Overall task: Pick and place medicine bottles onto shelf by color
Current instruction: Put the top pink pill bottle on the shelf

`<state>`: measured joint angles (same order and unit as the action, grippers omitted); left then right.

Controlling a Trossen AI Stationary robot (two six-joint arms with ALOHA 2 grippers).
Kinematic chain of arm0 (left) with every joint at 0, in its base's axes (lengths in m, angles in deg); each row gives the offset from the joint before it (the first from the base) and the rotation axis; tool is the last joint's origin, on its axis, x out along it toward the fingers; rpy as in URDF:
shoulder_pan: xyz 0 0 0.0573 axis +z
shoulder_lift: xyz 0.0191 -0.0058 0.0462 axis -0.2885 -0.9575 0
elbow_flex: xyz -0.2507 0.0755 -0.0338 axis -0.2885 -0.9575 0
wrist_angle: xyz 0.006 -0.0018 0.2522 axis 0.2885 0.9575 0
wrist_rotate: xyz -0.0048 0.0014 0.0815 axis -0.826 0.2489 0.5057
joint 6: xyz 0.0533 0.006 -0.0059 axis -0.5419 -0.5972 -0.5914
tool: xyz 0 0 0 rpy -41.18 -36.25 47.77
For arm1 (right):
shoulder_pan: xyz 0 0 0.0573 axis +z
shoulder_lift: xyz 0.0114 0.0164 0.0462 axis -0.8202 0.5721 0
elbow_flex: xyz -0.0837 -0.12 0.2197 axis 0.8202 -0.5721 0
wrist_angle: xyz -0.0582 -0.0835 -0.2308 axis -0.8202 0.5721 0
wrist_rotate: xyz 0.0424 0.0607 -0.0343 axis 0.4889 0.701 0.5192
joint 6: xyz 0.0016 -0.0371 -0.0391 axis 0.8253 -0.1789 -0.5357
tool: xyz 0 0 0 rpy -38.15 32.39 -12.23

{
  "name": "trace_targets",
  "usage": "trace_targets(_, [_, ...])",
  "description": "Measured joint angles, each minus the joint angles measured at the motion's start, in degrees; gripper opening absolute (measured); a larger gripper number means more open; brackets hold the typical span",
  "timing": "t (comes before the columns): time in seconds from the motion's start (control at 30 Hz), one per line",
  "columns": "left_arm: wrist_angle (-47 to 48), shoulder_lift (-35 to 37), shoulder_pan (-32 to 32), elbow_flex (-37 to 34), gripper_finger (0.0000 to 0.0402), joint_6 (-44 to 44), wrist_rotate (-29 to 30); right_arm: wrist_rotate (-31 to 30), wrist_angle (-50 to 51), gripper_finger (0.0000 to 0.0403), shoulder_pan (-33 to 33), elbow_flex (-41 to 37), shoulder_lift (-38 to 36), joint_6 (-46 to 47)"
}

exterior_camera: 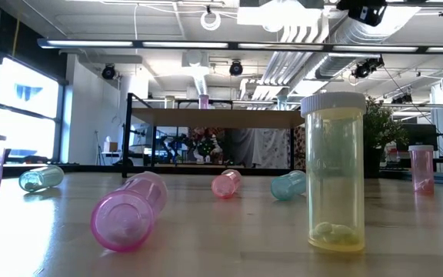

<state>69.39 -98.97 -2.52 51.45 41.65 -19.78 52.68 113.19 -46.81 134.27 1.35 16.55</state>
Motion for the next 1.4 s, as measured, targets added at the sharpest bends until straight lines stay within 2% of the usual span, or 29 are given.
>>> trace_targets(0.3, [-25.7,12.7,1.8,-24.0,0.0121,-0.2,-0.6,-0.7,4.2,0.0165,0.0,0.0,0.0,0.0])
trace_targets(0.57, [-41.1,21.7,4.0,-40.2,0.0121,-2.4,-0.9,-7.5,13.9,0.0165,0.0,0.0,0.0,3.7])
trace_targets(0.87, [-51.3,27.0,7.2,-52.7,0.0121,-5.0,-2.4,-7.5,23.5,0.0183,-1.0,0.0,0.0,6.0])
trace_targets(1.0, [-59.1,29.6,8.6,-57.7,0.0121,-7.9,-2.4,-8.6,28.4,0.0198,-3.2,0.0,0.0,3.6])
trace_targets(1.13, [-67.4,32.5,10.4,-62.8,0.0121,-11.6,-4.1,-8.9,28.1,0.0201,-5.9,-1.9,-0.6,0.6])
trace_targets(1.4, [-76.5,37.7,14.8,-70.3,0.0121,-15.8,-8.0,-4.8,24.7,0.0202,-8.3,-9.9,-4.5,0.1])
